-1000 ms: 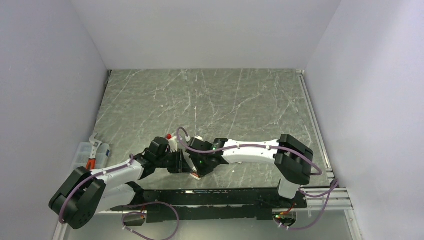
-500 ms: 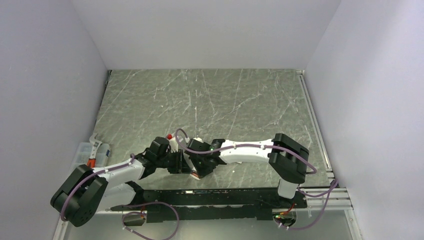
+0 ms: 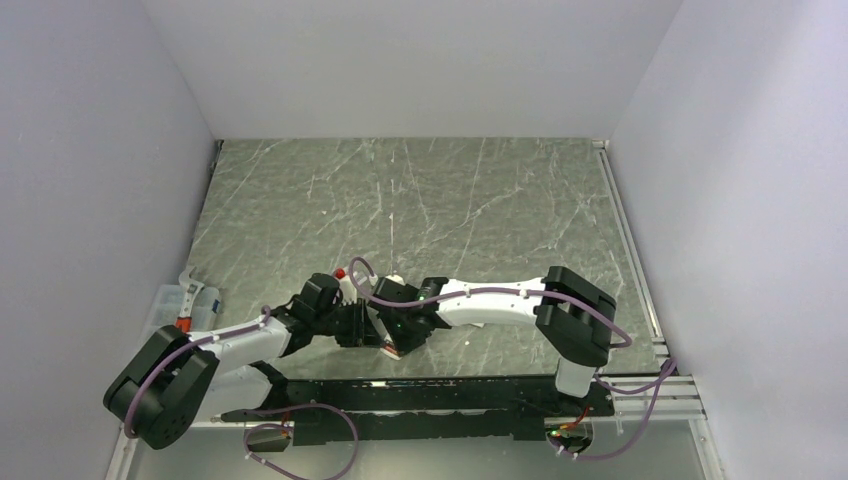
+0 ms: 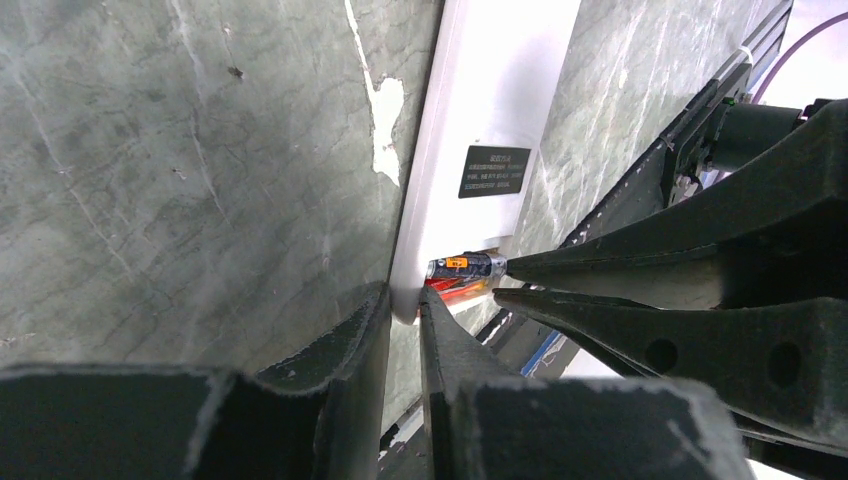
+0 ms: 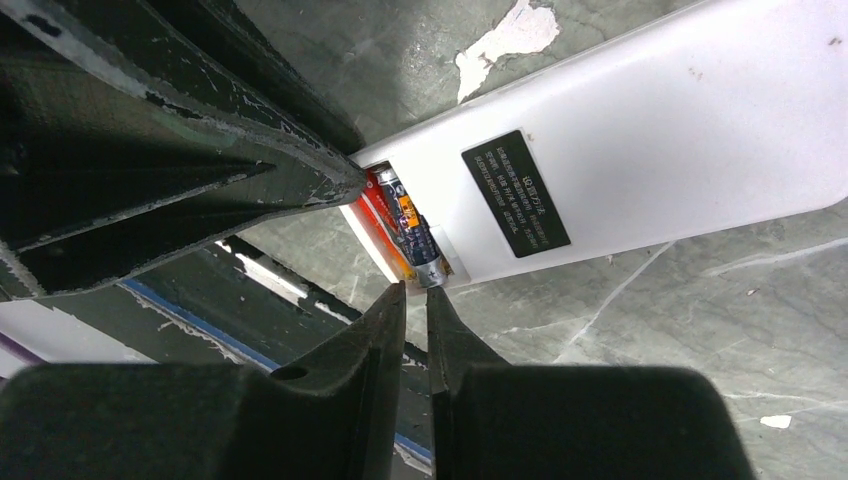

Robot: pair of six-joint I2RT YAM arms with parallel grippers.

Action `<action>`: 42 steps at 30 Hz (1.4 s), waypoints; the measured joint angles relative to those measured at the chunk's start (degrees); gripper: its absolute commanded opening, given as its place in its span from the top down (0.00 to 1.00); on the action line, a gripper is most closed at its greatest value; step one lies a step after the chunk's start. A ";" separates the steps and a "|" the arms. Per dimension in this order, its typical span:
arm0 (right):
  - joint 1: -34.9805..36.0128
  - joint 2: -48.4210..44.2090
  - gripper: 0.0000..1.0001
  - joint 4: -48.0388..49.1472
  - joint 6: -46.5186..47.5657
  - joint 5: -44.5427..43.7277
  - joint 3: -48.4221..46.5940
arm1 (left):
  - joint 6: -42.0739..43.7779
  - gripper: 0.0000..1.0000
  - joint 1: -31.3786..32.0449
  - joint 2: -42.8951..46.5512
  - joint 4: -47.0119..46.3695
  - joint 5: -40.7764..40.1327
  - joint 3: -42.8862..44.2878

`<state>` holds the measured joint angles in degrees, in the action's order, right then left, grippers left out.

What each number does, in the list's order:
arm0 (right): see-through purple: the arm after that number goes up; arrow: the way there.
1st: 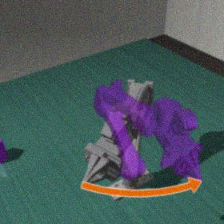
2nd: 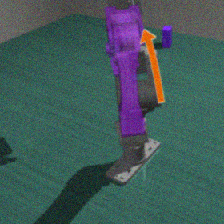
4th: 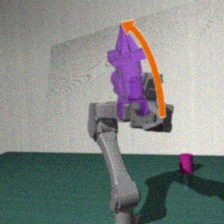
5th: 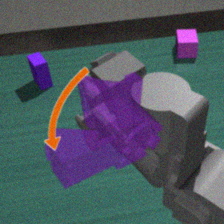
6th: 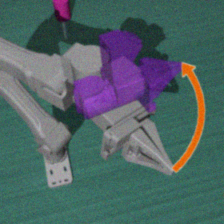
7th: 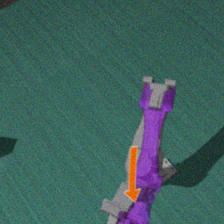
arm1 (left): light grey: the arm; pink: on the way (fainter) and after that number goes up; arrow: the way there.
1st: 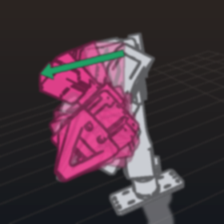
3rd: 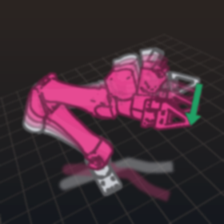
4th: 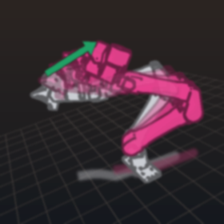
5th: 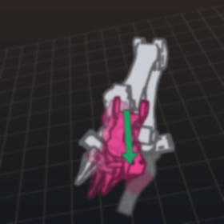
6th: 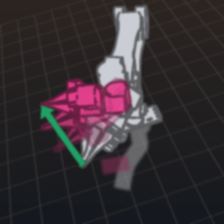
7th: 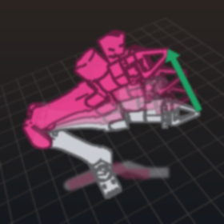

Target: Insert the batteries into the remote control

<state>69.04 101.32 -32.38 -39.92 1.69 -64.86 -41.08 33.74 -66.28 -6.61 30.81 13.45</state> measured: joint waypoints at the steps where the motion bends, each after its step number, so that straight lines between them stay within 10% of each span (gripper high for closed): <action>1: -0.02 0.02 0.85 -0.04 0.04 -0.02 -0.04 | 0.02 0.79 0.00 -0.09 0.02 0.02 0.04; 42: -2.64 5.44 0.88 -7.54 2.91 3.37 -7.28 | 1.40 0.80 0.00 -0.17 0.26 0.39 0.39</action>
<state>66.39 106.76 -39.92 -37.01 5.06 -72.14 -39.68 33.74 -66.46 -6.35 31.20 13.85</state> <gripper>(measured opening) 0.125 0.199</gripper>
